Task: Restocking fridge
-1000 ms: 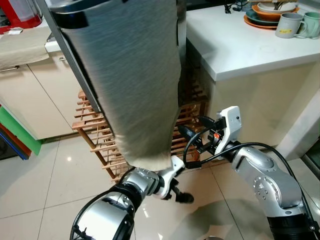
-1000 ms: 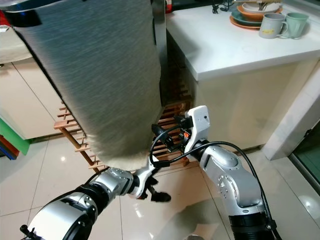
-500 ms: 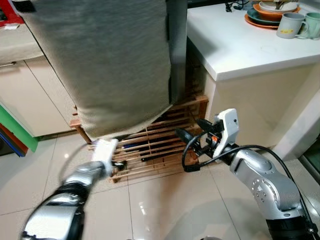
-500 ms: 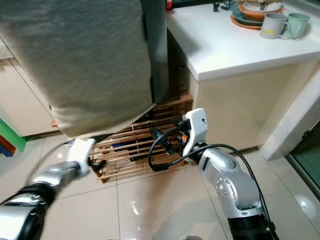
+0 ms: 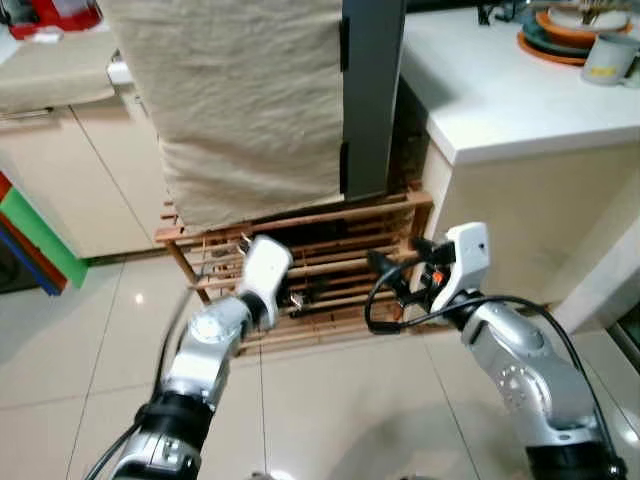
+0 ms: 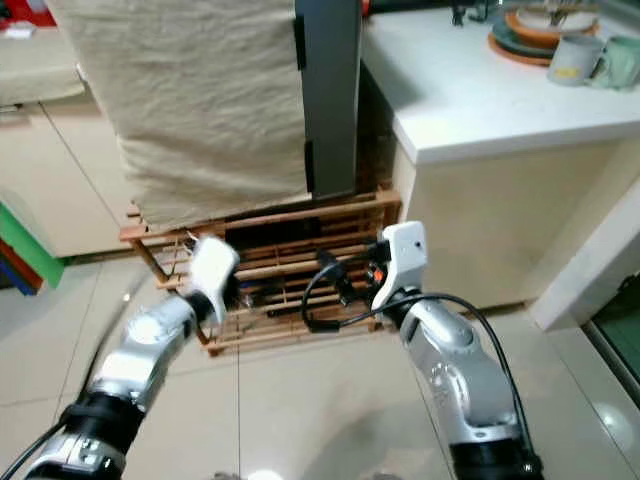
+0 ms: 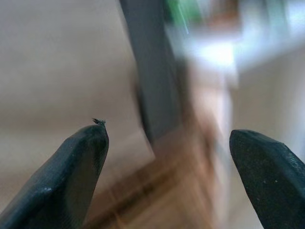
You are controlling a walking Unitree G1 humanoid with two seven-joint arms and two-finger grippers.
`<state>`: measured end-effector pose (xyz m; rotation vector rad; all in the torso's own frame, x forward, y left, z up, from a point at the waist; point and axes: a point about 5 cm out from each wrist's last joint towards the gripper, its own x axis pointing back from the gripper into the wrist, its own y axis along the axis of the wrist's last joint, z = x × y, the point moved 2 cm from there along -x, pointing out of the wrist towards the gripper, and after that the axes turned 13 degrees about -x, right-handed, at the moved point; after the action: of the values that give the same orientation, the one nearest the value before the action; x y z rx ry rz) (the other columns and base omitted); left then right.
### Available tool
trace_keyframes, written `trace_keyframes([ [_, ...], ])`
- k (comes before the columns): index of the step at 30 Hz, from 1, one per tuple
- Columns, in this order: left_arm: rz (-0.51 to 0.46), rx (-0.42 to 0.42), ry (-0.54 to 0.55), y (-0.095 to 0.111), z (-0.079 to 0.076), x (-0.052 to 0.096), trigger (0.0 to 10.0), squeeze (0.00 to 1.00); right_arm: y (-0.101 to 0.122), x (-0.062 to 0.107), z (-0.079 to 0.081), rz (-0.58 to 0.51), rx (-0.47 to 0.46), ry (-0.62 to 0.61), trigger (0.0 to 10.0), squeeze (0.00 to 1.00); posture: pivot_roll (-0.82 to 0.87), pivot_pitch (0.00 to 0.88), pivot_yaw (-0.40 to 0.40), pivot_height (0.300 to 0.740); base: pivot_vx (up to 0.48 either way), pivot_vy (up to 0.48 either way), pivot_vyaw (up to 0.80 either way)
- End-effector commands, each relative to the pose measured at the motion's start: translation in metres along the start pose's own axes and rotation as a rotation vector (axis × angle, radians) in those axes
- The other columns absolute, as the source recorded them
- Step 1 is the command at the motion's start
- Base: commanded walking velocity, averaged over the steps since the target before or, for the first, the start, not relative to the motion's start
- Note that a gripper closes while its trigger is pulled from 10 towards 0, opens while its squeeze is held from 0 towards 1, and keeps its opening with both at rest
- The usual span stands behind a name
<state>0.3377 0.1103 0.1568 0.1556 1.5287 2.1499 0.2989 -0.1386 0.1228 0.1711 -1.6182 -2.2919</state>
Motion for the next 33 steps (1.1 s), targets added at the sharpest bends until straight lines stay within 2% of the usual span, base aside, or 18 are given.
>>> trace_keyframes([
  [1,-0.026,0.006,0.145,0.011,0.019,0.002,10.0,0.00,0.006,0.000,-0.024,-0.072,0.020,-0.196,10.0,0.00,-0.11,0.000,0.094,0.736,0.000,0.000,0.00],
  [2,-0.026,0.006,0.145,0.011,0.019,0.002,10.0,0.00,0.006,0.000,-0.024,-0.072,0.020,-0.196,10.0,0.00,-0.11,0.000,0.094,0.736,0.000,0.000,0.00],
  [4,-0.014,-0.001,0.176,0.011,0.021,0.002,10.0,0.00,0.005,0.002,-0.040,-0.079,0.023,-0.318,10.0,0.00,-0.11,0.000,0.097,0.736,0.000,0.000,0.00],
  [5,-0.014,-0.001,0.176,0.011,0.021,0.002,10.0,0.00,0.005,0.002,-0.040,-0.079,0.023,-0.318,10.0,0.00,-0.11,0.000,0.097,0.736,0.000,0.000,0.00],
  [6,0.003,-0.001,0.190,0.008,0.021,0.003,10.0,0.00,0.005,0.004,-0.048,-0.090,0.016,-0.372,10.0,0.00,-0.11,0.000,0.098,0.736,0.000,0.000,0.00],
  [7,0.060,0.037,0.194,-0.001,0.019,0.002,10.0,0.00,0.006,0.008,-0.057,-0.113,0.006,-0.428,10.0,0.00,-0.12,0.000,0.103,0.736,0.000,0.000,-0.65],
  [8,0.060,0.037,0.194,-0.001,0.019,0.002,10.0,0.00,0.006,0.008,-0.057,-0.113,0.006,-0.428,10.0,0.00,-0.12,0.000,0.103,0.736,0.000,0.000,-0.65],
  [11,0.095,0.139,0.165,-0.008,0.011,-0.002,10.0,0.00,0.016,0.014,-0.059,-0.190,0.049,-0.448,10.0,0.00,-0.13,0.000,0.104,0.736,0.000,0.000,-0.70],
  [12,0.095,0.139,0.165,-0.008,0.011,-0.002,10.0,0.00,0.016,0.014,-0.059,-0.190,0.049,-0.448,10.0,0.00,-0.13,0.000,0.104,0.736,0.000,0.000,-0.73],
  [13,0.126,0.190,0.156,-0.015,0.007,-0.003,10.0,0.00,0.023,0.019,-0.059,-0.248,0.106,-0.465,10.0,0.00,-0.14,0.000,0.108,0.736,0.262,0.000,-0.75],
  [15,0.195,0.243,0.183,-0.029,0.009,0.001,10.0,0.00,0.024,0.025,-0.065,-0.268,0.111,-0.507,10.0,0.00,-0.15,0.000,0.112,0.736,0.251,0.240,-0.76],
  [18,0.278,0.255,0.233,-0.047,0.014,0.011,10.0,0.00,0.024,0.031,-0.070,-0.282,0.127,-0.549,10.0,0.00,-0.16,0.000,0.115,0.736,0.084,0.297,-0.76],
  [19,0.299,0.235,0.232,-0.051,0.014,0.014,10.0,1.00,0.024,0.034,-0.073,-0.288,0.141,-0.569,10.0,0.00,-0.16,0.000,0.113,0.736,0.000,0.240,-0.76],
  [21,0.300,0.227,0.218,-0.052,0.012,0.014,10.0,1.00,0.024,0.038,-0.077,-0.293,0.156,-0.595,10.0,0.00,-0.15,0.000,0.112,0.736,0.150,0.120,-0.76],
  [27,0.282,0.221,0.146,-0.046,0.004,0.003,10.0,1.00,0.014,0.051,-0.093,-0.255,0.234,-0.710,10.0,0.00,-0.15,0.000,0.111,0.736,0.333,0.000,-0.76],
  [28,0.268,0.213,0.130,-0.044,0.004,0.000,10.0,0.00,0.013,0.052,-0.093,-0.258,0.236,-0.713,10.0,0.00,-0.16,0.000,0.113,0.736,0.000,0.000,-0.77],
  [33,0.264,0.167,0.091,-0.042,0.003,-0.004,10.0,0.00,0.013,0.053,-0.091,-0.264,0.233,-0.695,10.0,0.00,-0.16,0.000,0.111,0.736,0.000,0.000,-0.77],
])
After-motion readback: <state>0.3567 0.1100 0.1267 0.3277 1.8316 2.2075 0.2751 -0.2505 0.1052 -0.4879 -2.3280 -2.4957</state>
